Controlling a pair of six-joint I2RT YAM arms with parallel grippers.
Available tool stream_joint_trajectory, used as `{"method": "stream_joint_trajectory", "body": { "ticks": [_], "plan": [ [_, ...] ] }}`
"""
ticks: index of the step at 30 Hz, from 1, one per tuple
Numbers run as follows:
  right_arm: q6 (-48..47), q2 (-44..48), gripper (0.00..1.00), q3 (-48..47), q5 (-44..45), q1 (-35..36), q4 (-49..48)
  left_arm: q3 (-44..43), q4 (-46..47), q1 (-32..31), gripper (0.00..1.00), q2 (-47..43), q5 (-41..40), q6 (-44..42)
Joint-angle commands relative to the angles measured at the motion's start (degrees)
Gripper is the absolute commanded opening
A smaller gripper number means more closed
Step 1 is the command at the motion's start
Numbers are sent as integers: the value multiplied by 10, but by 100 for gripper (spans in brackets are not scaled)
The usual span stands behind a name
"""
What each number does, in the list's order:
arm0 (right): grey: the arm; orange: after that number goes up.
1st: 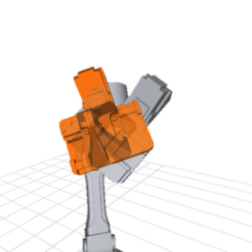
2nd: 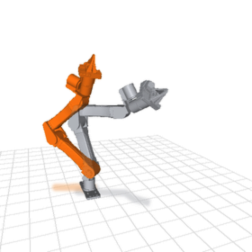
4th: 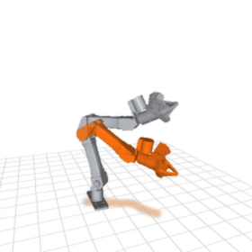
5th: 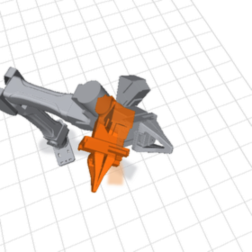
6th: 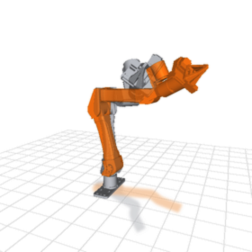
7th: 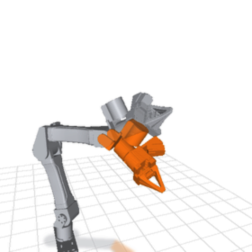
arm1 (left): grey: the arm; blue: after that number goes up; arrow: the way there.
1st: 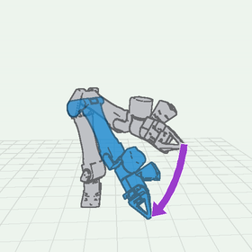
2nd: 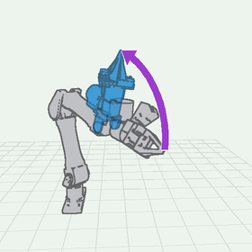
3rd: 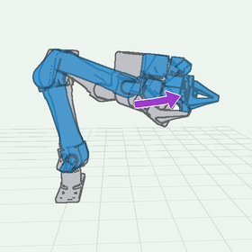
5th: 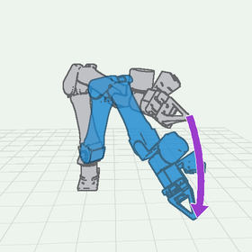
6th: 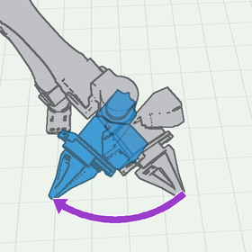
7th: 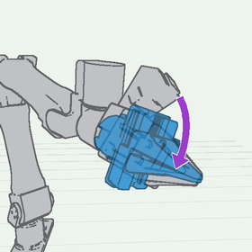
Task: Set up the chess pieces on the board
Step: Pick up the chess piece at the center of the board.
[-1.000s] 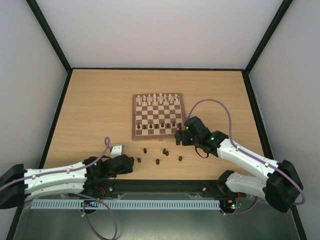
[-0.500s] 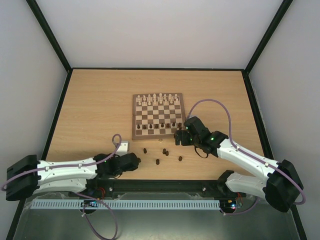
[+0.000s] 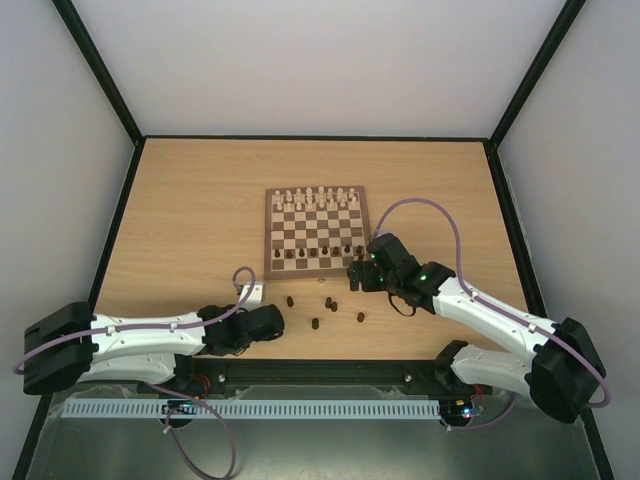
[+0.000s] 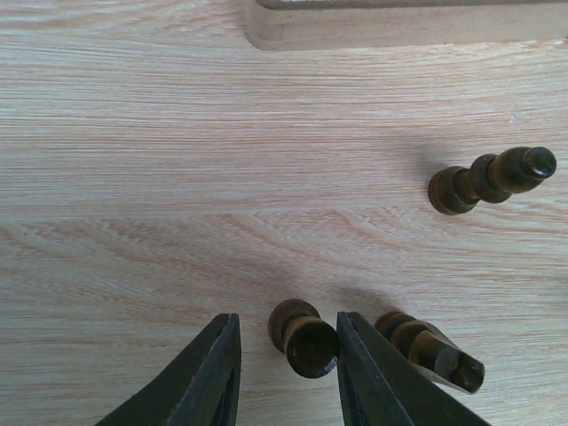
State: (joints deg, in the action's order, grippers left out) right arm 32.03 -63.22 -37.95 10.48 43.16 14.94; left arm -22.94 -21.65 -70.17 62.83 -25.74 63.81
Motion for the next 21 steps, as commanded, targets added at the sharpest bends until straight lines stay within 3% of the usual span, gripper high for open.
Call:
{"method": "stream_joint_trajectory", "body": {
  "ticks": [1,10,17,21],
  "plan": [
    [-6,-9,99,8,-3,5,-4,-13,0,-4,32,4,-16,-3],
    [-6,-12,99,8,-4,8,-7,-16,-2,-4,16,13,-23,-4],
    [-6,-11,99,9,-3,10,-9,-23,-4,-4,9,33,-32,-3],
    [-5,-12,98,10,-4,11,-11,-49,-22,-2,11,39,-51,-11]
  ]
}}
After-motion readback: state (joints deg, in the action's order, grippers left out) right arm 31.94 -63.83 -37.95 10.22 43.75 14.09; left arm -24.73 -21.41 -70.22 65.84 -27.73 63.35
